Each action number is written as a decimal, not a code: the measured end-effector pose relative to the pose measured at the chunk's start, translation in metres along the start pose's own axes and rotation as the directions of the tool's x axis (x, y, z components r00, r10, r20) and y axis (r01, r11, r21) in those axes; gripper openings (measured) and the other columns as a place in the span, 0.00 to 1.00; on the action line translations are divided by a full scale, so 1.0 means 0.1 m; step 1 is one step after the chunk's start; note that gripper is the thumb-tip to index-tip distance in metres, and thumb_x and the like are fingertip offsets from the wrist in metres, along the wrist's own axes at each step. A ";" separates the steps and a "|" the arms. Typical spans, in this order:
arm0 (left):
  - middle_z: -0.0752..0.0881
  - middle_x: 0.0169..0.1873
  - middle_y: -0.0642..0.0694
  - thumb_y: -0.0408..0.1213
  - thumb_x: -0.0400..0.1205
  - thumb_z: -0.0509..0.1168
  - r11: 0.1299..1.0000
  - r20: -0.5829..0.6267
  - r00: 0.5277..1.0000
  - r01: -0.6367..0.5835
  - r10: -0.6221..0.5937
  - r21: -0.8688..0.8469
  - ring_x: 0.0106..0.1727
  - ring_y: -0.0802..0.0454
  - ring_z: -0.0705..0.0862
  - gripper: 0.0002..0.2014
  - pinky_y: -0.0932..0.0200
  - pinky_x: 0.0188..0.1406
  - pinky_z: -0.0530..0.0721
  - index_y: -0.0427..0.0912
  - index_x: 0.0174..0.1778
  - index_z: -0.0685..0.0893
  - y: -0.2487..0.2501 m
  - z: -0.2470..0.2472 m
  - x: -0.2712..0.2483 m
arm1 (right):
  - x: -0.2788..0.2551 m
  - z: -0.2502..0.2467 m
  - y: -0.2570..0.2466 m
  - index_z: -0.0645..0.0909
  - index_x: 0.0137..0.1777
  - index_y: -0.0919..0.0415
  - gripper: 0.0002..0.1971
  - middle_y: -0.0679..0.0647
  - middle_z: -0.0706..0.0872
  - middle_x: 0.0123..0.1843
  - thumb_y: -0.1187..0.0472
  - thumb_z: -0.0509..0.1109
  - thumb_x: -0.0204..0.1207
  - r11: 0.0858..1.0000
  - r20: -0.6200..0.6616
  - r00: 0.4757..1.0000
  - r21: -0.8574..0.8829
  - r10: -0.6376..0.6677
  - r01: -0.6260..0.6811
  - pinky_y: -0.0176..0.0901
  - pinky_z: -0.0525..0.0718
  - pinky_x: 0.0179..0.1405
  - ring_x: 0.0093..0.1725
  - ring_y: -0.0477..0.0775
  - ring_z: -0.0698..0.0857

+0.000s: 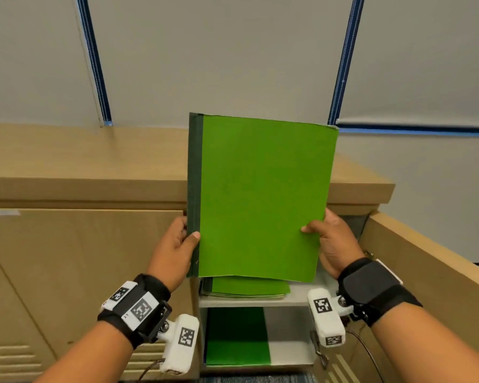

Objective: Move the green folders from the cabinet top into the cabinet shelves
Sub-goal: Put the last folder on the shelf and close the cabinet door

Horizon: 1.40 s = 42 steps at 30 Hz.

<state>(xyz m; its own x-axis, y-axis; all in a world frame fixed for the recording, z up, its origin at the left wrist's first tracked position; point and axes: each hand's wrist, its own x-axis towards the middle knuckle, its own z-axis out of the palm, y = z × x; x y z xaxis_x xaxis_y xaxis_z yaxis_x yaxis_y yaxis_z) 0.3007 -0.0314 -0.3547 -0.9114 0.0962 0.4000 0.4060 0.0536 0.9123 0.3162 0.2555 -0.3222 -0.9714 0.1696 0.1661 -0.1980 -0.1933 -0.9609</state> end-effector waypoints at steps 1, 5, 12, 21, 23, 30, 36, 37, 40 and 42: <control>0.87 0.52 0.52 0.25 0.86 0.57 1.000 0.003 1.000 0.014 -0.014 0.004 0.51 0.63 0.86 0.11 0.62 0.55 0.85 0.47 0.55 0.77 -0.11 0.03 -0.03 | 0.01 -0.03 0.12 0.83 0.54 0.58 0.23 0.57 0.90 0.51 0.83 0.57 0.71 1.000 -0.020 1.000 0.002 0.007 -0.007 0.53 0.86 0.48 0.47 0.57 0.87; 0.85 0.59 0.51 0.26 0.86 0.56 0.998 0.030 0.998 0.063 -0.064 0.028 0.61 0.59 0.84 0.14 0.55 0.65 0.78 0.51 0.57 0.76 -0.60 0.13 -0.13 | 0.08 -0.15 0.56 0.83 0.50 0.59 0.22 0.56 0.90 0.48 0.83 0.57 0.69 0.999 -0.092 0.995 -0.018 0.048 -0.050 0.52 0.83 0.49 0.46 0.55 0.87; 0.76 0.58 0.71 0.29 0.87 0.56 0.980 -0.012 0.989 0.149 -0.148 0.134 0.59 0.85 0.73 0.18 0.73 0.63 0.67 0.63 0.59 0.70 -1.32 0.34 -0.28 | 0.22 -0.35 1.21 0.84 0.45 0.62 0.17 0.59 0.89 0.49 0.72 0.65 0.56 0.988 -0.147 0.979 -0.052 0.140 -0.149 0.55 0.82 0.53 0.49 0.59 0.86; 0.83 0.61 0.50 0.32 0.87 0.57 0.912 -0.040 0.962 0.268 -0.269 0.311 0.59 0.56 0.81 0.10 0.60 0.58 0.76 0.39 0.64 0.72 -1.99 0.61 -0.46 | 0.28 -0.67 1.88 0.82 0.50 0.62 0.19 0.58 0.88 0.44 0.83 0.57 0.71 0.953 -0.172 0.949 -0.107 0.264 -0.285 0.45 0.86 0.39 0.43 0.57 0.85; 0.85 0.58 0.47 0.32 0.87 0.57 0.909 -0.057 0.956 0.293 -0.289 0.296 0.58 0.52 0.83 0.09 0.54 0.61 0.79 0.42 0.62 0.74 -2.02 0.62 -0.42 | 0.33 -0.71 1.94 0.78 0.56 0.61 0.20 0.58 0.87 0.47 0.83 0.60 0.72 0.950 -0.175 0.949 -0.123 0.262 -0.286 0.46 0.86 0.40 0.46 0.59 0.86; 0.84 0.65 0.46 0.31 0.86 0.59 0.849 -0.152 0.862 0.504 -0.483 0.160 0.65 0.50 0.82 0.18 0.50 0.71 0.76 0.41 0.72 0.74 -2.16 0.59 -0.18 | 0.44 -0.72 1.96 0.68 0.73 0.53 0.34 0.54 0.69 0.66 0.63 0.79 0.70 0.693 -0.088 0.982 -0.698 0.170 -0.182 0.45 0.82 0.62 0.59 0.54 0.80; 0.82 0.68 0.43 0.45 0.80 0.61 0.777 -0.203 0.778 0.621 -0.595 0.104 0.67 0.44 0.81 0.25 0.40 0.71 0.77 0.42 0.73 0.75 -2.39 0.57 -0.09 | 0.36 -0.77 1.94 0.58 0.83 0.49 0.58 0.52 0.50 0.81 0.38 0.84 0.54 0.419 0.146 0.868 -0.905 0.474 -0.076 0.34 0.55 0.76 0.82 0.53 0.57; 0.81 0.70 0.42 0.41 0.82 0.62 0.777 -0.209 0.775 0.623 -0.597 0.089 0.67 0.45 0.81 0.23 0.43 0.72 0.76 0.39 0.73 0.74 -2.24 0.60 -0.06 | 0.34 -0.78 1.96 0.56 0.83 0.47 0.62 0.50 0.46 0.83 0.34 0.83 0.50 0.391 0.165 0.839 -0.918 0.518 -0.061 0.36 0.55 0.78 0.83 0.53 0.54; 0.77 0.70 0.41 0.32 0.86 0.61 0.761 -0.243 0.749 0.646 -0.617 0.059 0.66 0.53 0.77 0.24 0.66 0.63 0.72 0.31 0.77 0.68 -2.08 0.61 -0.01 | 0.32 -0.76 2.06 0.53 0.84 0.44 0.66 0.46 0.41 0.84 0.33 0.83 0.46 0.297 0.179 0.815 -0.955 0.552 0.008 0.45 0.57 0.82 0.84 0.54 0.51; 0.75 0.73 0.39 0.35 0.85 0.62 0.776 -0.228 0.766 0.627 -0.601 0.060 0.68 0.53 0.75 0.26 0.70 0.58 0.68 0.30 0.78 0.67 -2.01 0.63 0.00 | 0.34 -0.74 2.12 0.54 0.84 0.44 0.62 0.47 0.46 0.85 0.37 0.84 0.51 0.254 0.174 0.842 -0.966 0.511 0.045 0.47 0.59 0.82 0.83 0.55 0.53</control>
<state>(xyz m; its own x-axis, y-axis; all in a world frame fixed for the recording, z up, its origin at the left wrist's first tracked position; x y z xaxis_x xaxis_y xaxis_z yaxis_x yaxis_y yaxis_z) 0.2238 0.0200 -0.5436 -0.9573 -0.1850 -0.2223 -0.2527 0.1614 0.9540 0.2509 0.2915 -0.5366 -0.9417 -0.1237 -0.3127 0.0324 0.8921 -0.4506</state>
